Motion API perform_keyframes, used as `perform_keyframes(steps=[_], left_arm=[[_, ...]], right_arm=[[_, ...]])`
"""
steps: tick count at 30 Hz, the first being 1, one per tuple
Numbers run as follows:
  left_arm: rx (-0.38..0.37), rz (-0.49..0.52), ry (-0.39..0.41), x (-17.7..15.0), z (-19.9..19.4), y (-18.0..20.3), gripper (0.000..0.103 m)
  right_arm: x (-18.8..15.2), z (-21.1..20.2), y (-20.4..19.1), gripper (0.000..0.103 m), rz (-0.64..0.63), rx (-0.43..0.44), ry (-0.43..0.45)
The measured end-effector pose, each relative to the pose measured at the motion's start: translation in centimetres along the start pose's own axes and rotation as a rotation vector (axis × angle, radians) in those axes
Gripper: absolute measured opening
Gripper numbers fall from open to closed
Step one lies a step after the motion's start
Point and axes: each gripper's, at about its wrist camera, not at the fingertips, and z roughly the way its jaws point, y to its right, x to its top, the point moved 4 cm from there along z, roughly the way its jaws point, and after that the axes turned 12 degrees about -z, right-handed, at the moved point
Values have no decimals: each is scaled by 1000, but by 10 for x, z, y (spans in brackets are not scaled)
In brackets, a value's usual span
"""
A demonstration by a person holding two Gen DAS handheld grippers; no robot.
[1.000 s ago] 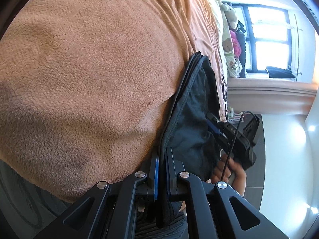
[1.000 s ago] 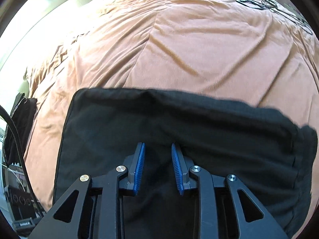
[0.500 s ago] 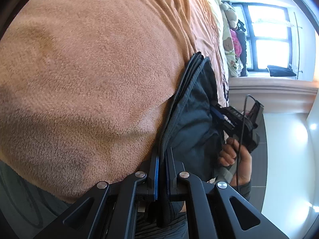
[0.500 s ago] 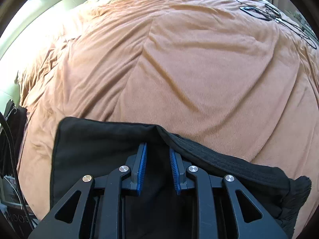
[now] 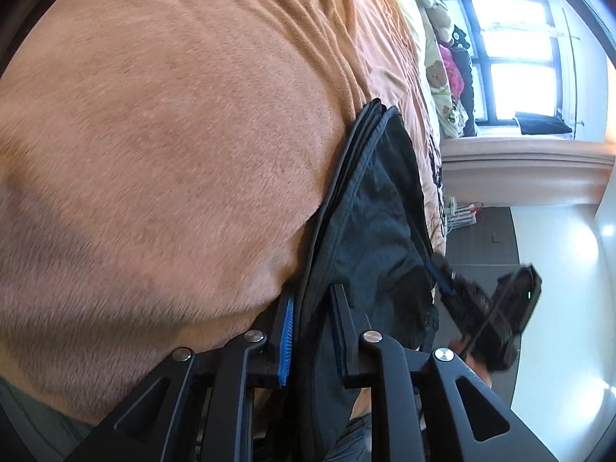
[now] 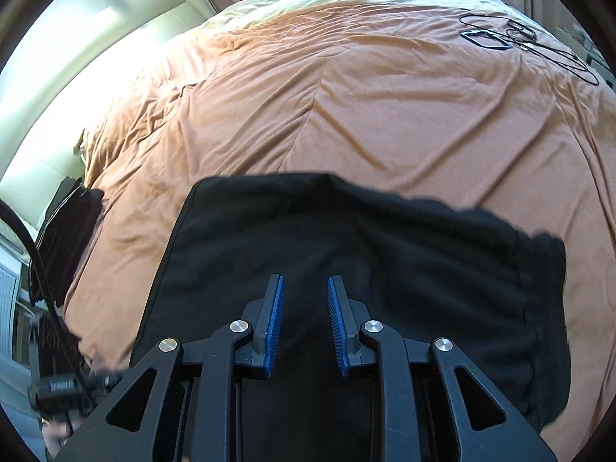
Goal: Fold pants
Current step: 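Grasp the edge of the black pants with the left tool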
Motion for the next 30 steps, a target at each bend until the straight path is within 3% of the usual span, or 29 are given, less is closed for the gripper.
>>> perform_keyframes(steps=[8,15,24,29,30], left_arm=[[13,22,4,10,11,8,21],[9,35,-5,12,13,9,21],[22,53,-13,7,13,10,21],[34,64,-18,1,15,10,21],[40,71,-14,0,16,10,16]], right_arm=[[-36,-17,-16,21,-29,-2,21],[-76,-10,-13,21,44,54,-15],[-78,-38,-7,21,68,74,24],[-93,-29,-13,21,88,79,1],[-96,-27,-14,21,93,77,1]])
